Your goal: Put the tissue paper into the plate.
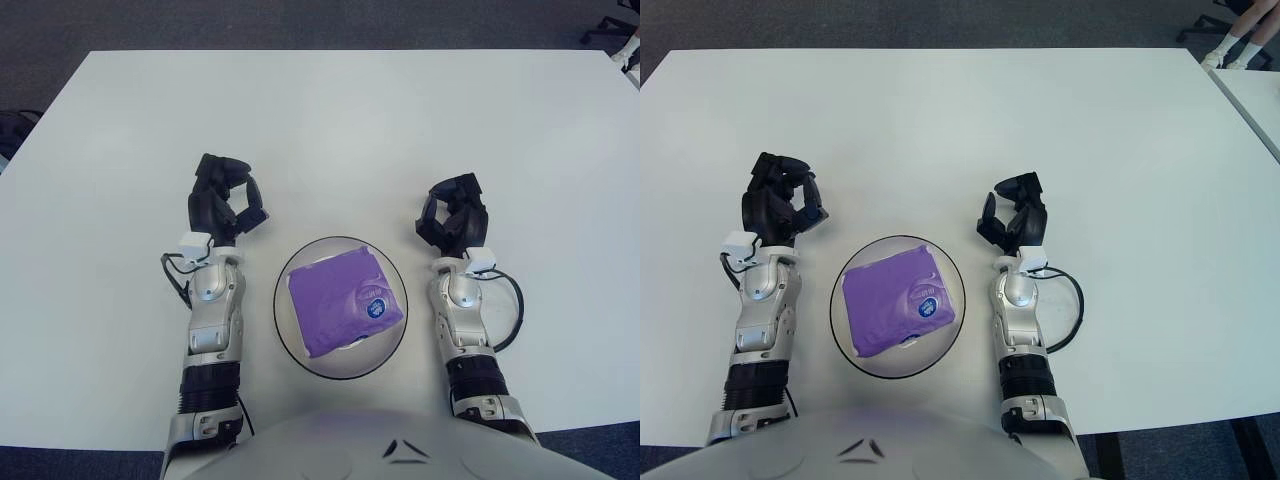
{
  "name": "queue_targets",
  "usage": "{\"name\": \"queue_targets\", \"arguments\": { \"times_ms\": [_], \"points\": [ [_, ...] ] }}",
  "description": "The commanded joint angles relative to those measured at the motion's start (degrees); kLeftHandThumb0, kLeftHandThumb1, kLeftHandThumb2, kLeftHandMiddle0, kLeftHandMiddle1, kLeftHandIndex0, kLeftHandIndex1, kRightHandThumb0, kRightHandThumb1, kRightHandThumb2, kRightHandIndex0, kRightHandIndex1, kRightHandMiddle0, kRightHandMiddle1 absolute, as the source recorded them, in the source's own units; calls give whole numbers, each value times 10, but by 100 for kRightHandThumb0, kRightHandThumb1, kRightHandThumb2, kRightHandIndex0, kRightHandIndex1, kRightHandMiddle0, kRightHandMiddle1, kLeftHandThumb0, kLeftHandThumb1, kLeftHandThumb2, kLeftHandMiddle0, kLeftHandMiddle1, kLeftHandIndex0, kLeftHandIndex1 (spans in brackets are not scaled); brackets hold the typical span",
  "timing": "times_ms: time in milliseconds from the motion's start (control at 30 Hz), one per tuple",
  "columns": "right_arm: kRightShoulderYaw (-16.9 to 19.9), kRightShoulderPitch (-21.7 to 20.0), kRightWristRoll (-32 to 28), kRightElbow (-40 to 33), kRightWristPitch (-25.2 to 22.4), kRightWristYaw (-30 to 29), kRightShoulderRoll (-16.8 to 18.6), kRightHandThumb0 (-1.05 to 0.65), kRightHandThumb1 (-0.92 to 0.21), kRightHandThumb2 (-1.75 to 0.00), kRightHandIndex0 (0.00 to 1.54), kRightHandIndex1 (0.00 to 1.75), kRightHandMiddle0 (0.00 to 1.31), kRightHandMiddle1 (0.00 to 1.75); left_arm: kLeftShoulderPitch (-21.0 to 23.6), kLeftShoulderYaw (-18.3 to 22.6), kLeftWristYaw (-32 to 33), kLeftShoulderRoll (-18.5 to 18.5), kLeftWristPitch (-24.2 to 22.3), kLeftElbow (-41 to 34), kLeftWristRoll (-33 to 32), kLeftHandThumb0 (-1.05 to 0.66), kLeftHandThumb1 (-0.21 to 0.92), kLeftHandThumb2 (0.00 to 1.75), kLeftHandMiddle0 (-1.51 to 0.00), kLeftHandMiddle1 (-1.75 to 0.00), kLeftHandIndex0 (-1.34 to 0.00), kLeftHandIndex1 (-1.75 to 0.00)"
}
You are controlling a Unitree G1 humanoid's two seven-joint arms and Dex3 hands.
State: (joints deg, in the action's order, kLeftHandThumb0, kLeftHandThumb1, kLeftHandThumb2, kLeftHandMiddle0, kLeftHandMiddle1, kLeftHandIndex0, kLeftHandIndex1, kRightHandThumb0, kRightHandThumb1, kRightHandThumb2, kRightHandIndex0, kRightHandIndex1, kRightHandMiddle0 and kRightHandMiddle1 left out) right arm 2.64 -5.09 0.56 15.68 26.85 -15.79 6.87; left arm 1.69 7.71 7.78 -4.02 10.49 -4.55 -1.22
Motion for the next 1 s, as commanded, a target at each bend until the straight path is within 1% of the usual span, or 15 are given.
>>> {"name": "queue_targets", "arguments": {
  "times_ms": [0, 267, 533, 967],
  "points": [
    [16, 57, -26, 80, -7, -4, 33, -42, -53, -105, 68, 165, 44, 175, -18, 3, 14, 10, -7, 17, 24, -43, 46, 115, -84, -175, -50, -175],
    [14, 61, -27, 74, -10, -2, 34, -42, -53, -105, 68, 166, 44, 175, -30, 2, 17, 13, -1, 39, 39, -42, 50, 110, -82, -175, -47, -175],
    [14, 64, -28, 68, -16, -3, 35, -41, -54, -104, 68, 167, 44, 175, -43, 2, 0, 6, 21, 55, 9, -43, 49, 111, -80, -175, -48, -175],
    [13, 70, -25, 63, -17, -4, 34, -41, -54, -104, 67, 167, 44, 175, -64, 4, -18, 3, 32, 69, -22, -43, 47, 113, -77, -175, -49, -175]
  ]
}}
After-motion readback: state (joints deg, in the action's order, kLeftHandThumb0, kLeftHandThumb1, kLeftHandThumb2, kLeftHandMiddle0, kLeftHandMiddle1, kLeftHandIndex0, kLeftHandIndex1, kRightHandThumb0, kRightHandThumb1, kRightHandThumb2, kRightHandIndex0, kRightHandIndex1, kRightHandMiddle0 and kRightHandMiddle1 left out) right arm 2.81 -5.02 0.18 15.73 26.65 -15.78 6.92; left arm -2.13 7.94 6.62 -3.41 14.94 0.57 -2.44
